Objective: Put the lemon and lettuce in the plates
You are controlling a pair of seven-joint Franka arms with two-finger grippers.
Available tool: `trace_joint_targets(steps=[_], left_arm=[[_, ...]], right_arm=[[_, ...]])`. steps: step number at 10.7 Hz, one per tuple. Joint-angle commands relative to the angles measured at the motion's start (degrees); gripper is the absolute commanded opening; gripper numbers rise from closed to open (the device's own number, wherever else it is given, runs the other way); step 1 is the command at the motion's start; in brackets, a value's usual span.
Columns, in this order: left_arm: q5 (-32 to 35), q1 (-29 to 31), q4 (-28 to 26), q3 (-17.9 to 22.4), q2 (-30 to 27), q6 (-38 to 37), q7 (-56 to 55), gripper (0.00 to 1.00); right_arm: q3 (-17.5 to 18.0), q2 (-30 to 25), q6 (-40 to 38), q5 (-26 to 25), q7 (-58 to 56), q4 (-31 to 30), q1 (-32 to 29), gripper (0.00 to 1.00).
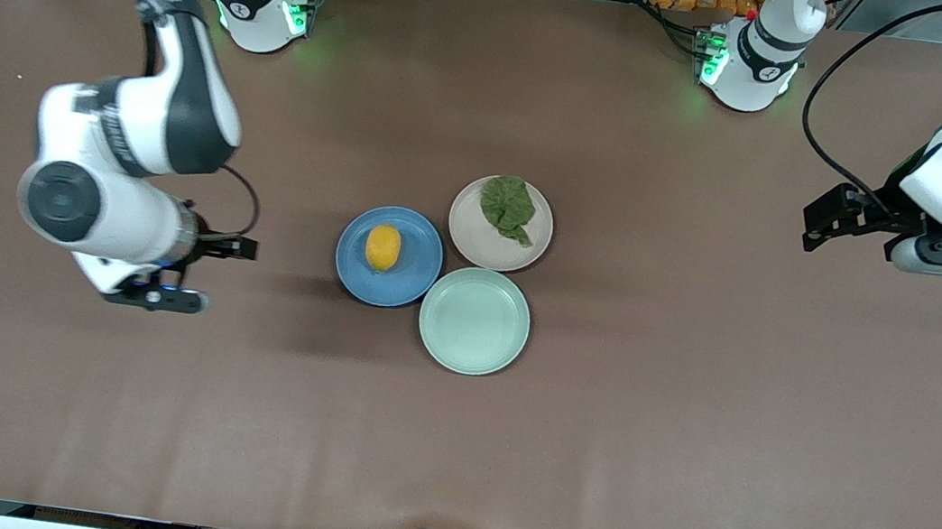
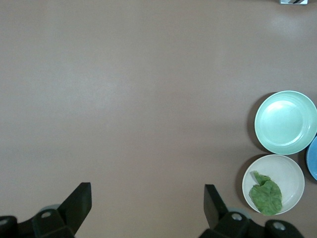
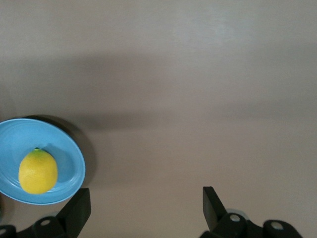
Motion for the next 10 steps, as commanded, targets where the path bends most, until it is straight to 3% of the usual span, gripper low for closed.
trace_joint_targets(steps=[1,10], left_arm=[[-1.66,0.76,0.78,-0.25,-0.51,-2.63,1.99,1.0],[-0.96,0.76,1.21,-0.43,-0.95,-5.1,1.99,1.0]], right_arm=[[0.69,-3.21,-1.77,-1.54,-0.23,-0.25,-2.61,1.0],[0.43,-11.04,-1.85,-3.04,-0.76,2.65,-7.8,1.0]])
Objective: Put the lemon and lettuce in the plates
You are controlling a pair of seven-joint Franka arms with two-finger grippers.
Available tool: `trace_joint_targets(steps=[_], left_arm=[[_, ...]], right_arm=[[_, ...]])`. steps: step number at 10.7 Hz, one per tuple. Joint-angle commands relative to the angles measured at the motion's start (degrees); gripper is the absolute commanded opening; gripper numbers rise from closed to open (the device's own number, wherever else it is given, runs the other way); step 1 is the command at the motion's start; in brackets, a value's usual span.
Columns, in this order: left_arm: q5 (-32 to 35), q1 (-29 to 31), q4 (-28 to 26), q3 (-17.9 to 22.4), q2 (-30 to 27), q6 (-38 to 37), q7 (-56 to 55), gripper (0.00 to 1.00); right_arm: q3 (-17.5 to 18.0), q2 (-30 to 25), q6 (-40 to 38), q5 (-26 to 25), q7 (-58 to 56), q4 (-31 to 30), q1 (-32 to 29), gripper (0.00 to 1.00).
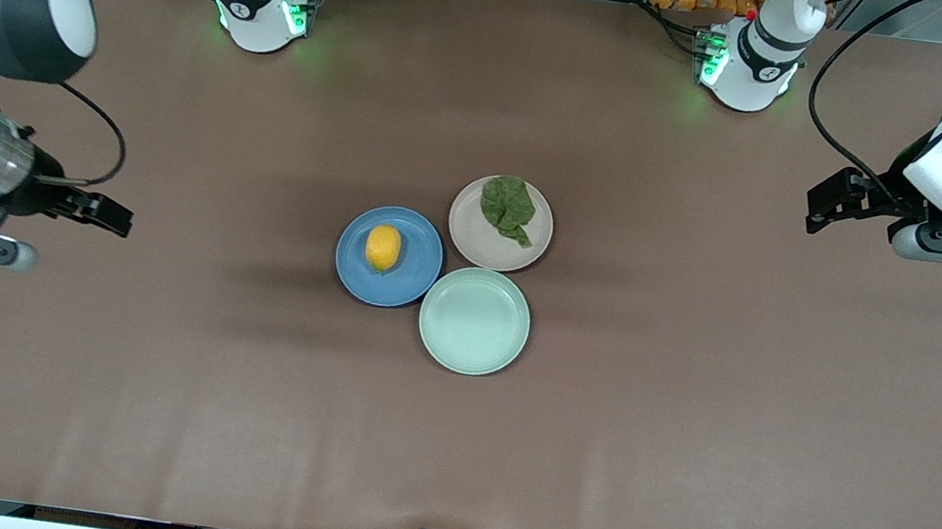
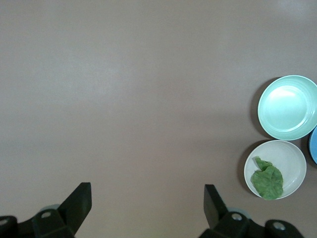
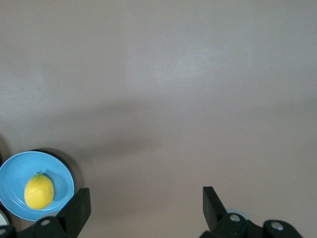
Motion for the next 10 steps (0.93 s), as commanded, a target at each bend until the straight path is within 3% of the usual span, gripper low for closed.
trace_joint_targets(steps=[1,4,10], left_arm=[[-0.81,0.66,1.45,-0.33,-0.63,-1.26,1.84,1.0],[-0.81,0.57,1.63,-0.42,-0.71,-1.79,1.84,1.0],[-0.9,0.57,1.63,-0.5,-0.63,-1.88,1.84,1.0]], right_arm=[[0.63,-1.54,-0.71,-0.71,-2.62,1.1,-1.04,1.0],[0.45,-3.56,-6.31,-0.71,-9.66,2.78,-3.32,1.0],[0.89,-7.08,-13.45,-0.71,-9.15,1.12,-3.59,1.0]])
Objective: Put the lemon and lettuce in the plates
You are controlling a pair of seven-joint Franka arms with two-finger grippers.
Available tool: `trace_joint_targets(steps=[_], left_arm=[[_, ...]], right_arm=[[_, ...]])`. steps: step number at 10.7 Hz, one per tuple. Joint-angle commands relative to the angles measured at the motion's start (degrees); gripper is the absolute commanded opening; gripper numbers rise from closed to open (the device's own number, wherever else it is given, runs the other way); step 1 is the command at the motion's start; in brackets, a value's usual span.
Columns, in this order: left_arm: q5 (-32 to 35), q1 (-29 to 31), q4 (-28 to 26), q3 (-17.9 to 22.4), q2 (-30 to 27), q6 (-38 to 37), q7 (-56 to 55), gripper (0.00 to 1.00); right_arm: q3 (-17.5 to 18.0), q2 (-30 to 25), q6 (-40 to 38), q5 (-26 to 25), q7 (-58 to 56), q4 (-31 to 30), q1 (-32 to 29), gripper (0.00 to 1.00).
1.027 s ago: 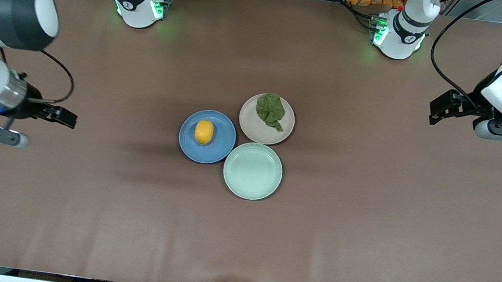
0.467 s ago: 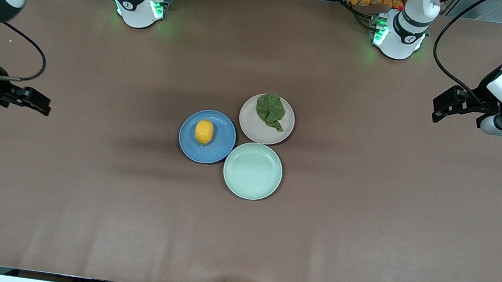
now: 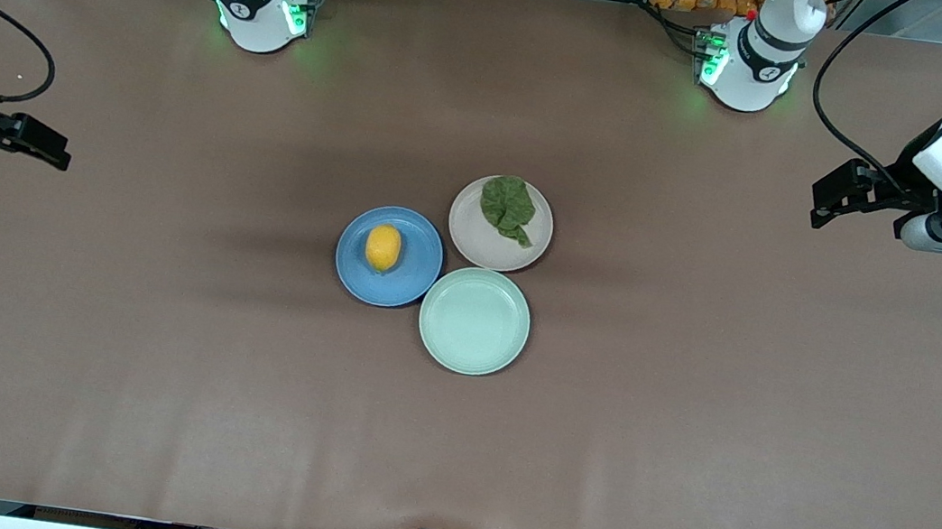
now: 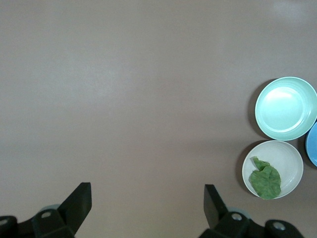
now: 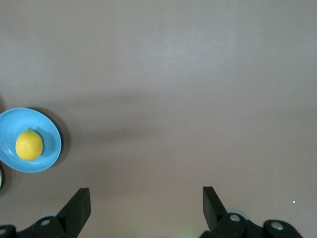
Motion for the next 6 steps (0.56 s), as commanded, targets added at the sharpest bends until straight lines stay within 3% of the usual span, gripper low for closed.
trace_joint_targets(steps=[1,4,6], left_arm=[[-0.89,0.57,0.54,-0.34,-0.33,-1.06,1.81,1.0],[-0.98,0.49,0.54,-0.34,-0.33,-1.06,1.72,1.0],[-0.98,0.49,0.54,-0.34,-0.33,-1.05,1.81,1.0]], right_arm=[[0.68,-2.23,-0.37,-0.62,0.09,-2.32,-0.21,1.0],[0.68,-3.02,0.33,-0.62,0.01,-3.63,-0.12,1.0],[0.68,-8.01,5.14,-0.62,0.01,-11.33,-0.21,1.0]])
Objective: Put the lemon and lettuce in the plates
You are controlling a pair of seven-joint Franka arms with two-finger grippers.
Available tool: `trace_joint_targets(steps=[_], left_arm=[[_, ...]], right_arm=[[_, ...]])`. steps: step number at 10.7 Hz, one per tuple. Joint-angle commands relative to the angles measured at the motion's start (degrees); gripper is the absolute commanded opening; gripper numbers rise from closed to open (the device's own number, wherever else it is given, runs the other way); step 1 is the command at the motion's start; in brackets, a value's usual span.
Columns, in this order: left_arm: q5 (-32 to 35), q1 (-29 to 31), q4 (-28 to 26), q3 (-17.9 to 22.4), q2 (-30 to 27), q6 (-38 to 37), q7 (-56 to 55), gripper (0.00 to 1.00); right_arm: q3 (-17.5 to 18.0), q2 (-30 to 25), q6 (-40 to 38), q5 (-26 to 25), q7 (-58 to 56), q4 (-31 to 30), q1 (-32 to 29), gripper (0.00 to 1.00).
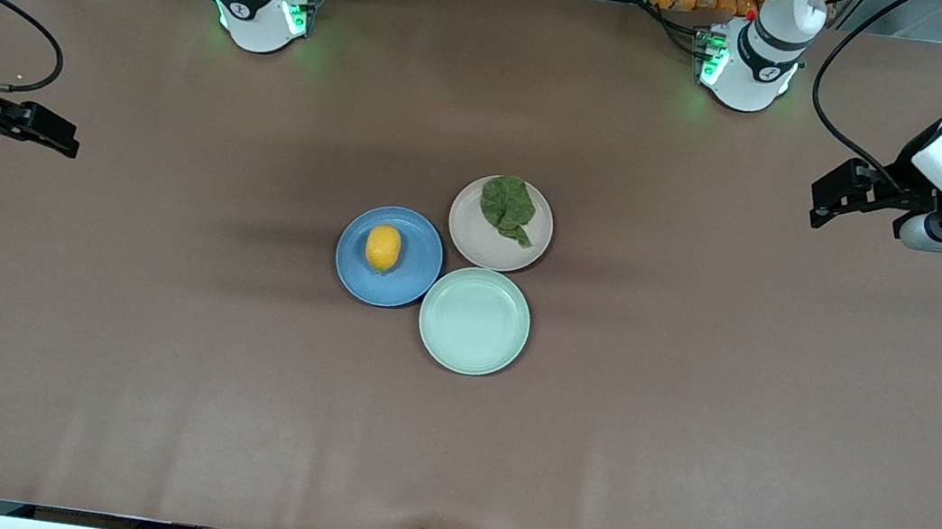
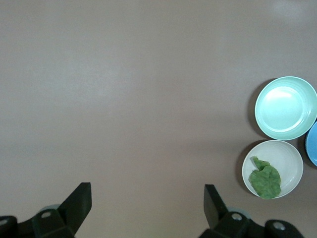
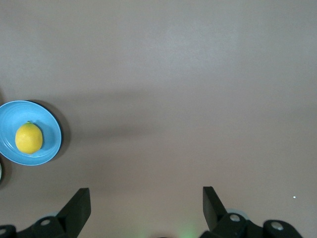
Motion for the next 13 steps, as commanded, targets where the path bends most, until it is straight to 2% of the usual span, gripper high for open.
trace_joint_targets(steps=[1,4,6,9,13], left_arm=[[-0.98,0.58,0.54,-0.27,-0.24,-1.04,1.72,1.0],[-1.07,0.49,0.54,-0.27,-0.24,-1.04,1.72,1.0],[-1.07,0.49,0.81,-0.27,-0.24,-1.04,1.72,1.0],[-0.98,0.49,1.25,-0.27,-0.24,-1.04,1.81,1.0],[-0.98,0.58,1.25,-0.27,-0.24,-1.04,1.72,1.0]], right_arm=[[0.41,-6.69,4.06,-0.62,0.0,-9.17,-0.23,1.0],[0.32,-6.87,3.1,-0.62,-0.18,-8.57,-0.41,1.0],[0.14,-6.17,-0.23,-0.62,-0.7,-5.5,-0.93,1.0],[0.14,-4.5,-0.25,-0.71,-0.62,-2.16,-1.2,1.0],[0.14,-3.53,0.28,-0.36,-0.44,-1.11,-1.29,1.0]])
